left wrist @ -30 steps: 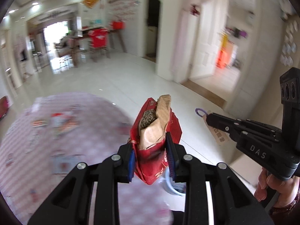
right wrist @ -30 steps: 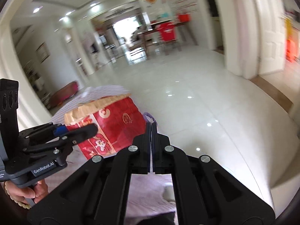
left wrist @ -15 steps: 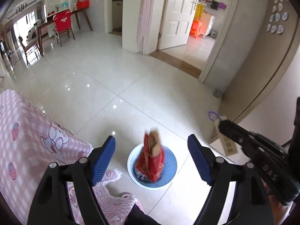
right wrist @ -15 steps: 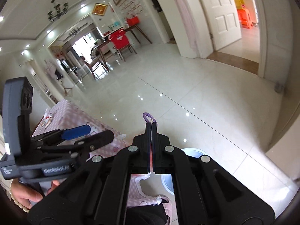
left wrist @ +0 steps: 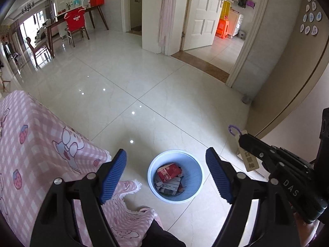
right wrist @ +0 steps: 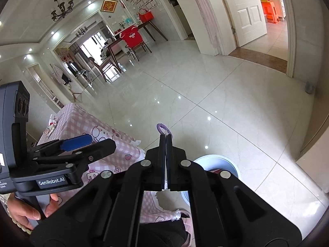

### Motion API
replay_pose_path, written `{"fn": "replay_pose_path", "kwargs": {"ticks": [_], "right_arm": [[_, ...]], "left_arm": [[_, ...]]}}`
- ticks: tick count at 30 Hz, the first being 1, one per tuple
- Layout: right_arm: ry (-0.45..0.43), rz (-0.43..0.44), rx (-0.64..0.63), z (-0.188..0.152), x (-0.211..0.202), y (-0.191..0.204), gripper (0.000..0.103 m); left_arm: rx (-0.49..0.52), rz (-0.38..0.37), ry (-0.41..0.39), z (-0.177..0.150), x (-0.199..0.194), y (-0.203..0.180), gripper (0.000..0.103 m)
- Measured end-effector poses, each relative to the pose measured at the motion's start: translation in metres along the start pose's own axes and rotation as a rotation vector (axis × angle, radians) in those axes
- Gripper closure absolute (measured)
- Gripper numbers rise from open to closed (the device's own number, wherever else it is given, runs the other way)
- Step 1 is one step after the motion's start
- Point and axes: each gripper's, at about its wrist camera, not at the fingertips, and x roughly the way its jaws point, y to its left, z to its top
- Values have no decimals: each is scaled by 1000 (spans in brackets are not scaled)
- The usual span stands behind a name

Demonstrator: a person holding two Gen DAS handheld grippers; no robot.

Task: Collect trash
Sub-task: 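Carry the red bag and tag over the bucket and open both tools, then move both open tools back over the mat toward the remaining wrappers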

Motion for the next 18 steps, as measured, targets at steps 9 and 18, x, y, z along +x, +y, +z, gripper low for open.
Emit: {"fn": "replay_pose_path", "kwargs": {"ticks": [9, 18], "right_arm": [[-1, -16, 3, 5, 11, 3, 101], [-10, -99, 17, 4, 18, -6, 48]], "left_arm": [[-17, 27, -37, 5, -13, 12, 25], [-45, 30, -48, 4, -21, 27, 23]]}}
